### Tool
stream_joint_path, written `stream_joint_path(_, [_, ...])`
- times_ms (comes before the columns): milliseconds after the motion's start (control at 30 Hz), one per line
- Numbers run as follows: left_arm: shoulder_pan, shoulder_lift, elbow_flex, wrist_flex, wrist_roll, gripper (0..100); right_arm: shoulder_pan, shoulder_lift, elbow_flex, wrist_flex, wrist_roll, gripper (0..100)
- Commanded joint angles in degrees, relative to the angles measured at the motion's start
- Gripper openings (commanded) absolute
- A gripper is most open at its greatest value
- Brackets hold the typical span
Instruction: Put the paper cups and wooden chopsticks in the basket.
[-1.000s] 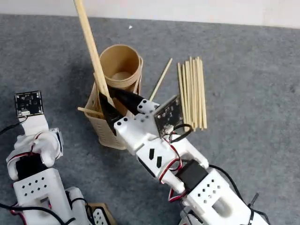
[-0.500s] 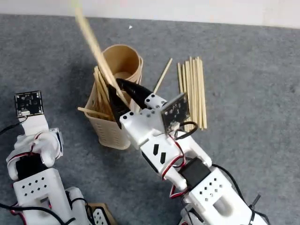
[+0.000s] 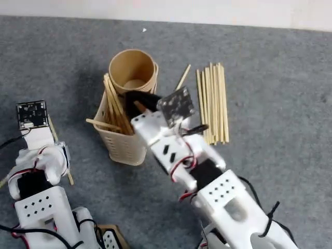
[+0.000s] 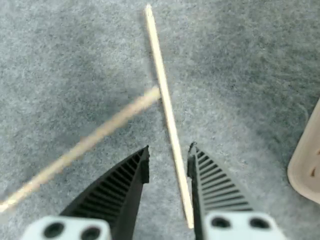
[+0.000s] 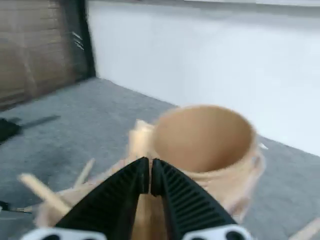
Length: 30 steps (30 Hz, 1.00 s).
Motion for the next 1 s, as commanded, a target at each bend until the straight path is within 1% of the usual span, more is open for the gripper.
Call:
stream_joint_path(0, [-3.3, -0.1, -2.9, -1.8, -4.6, 15, 4.5, -4.8, -10.2, 14.4, 3.6, 2.7])
stream_joint_path(133, [-8.2, 0.5, -9.1, -2.1, -4.8, 15, 9.7, -6.4, -30.3, 42.2, 3.8, 2.7])
stream_joint_path(200, [-8.2, 4.0, -13.7, 1.4, -5.1, 15, 12.4, -4.5, -40.0, 54.1, 4.0, 2.7])
stream_joint_path(233, [-7.8, 7.1, -16.3, 4.1, -6.9, 15, 13.7, -2.9, -44.6, 59.6, 4.2, 2.7])
stream_joint_path(300, [-5.5, 14.9, -21.0, 9.1, -10.6, 15, 16.0, 0.7, -50.7, 69.1, 6.9, 2.7])
stream_joint_path(333, [-4.7, 19.5, -23.2, 10.8, -11.6, 15, 17.3, 2.7, -51.0, 72.7, 8.6, 2.7])
stream_joint_path(433, [-2.9, 32.8, -30.5, 11.9, -11.9, 15, 21.1, 7.3, -49.5, 78.7, 10.9, 2.7])
stream_joint_path(500, [-2.4, 41.8, -36.0, 11.8, -11.7, 15, 23.7, 8.1, -44.5, 77.6, 11.1, 2.7])
stream_joint_path(633, [-2.1, 59.4, -49.2, 11.7, -7.2, 15, 26.4, 4.5, -27.5, 65.6, 11.8, 2.7])
stream_joint_path(800, [-1.1, 79.5, -64.5, 12.0, -3.1, 15, 26.9, -3.7, -6.4, 53.6, 11.3, 2.7])
stream_joint_path(967, [-0.4, 94.6, -74.1, 12.1, -2.5, 15, 27.0, -10.9, 7.5, 46.8, 11.3, 2.7])
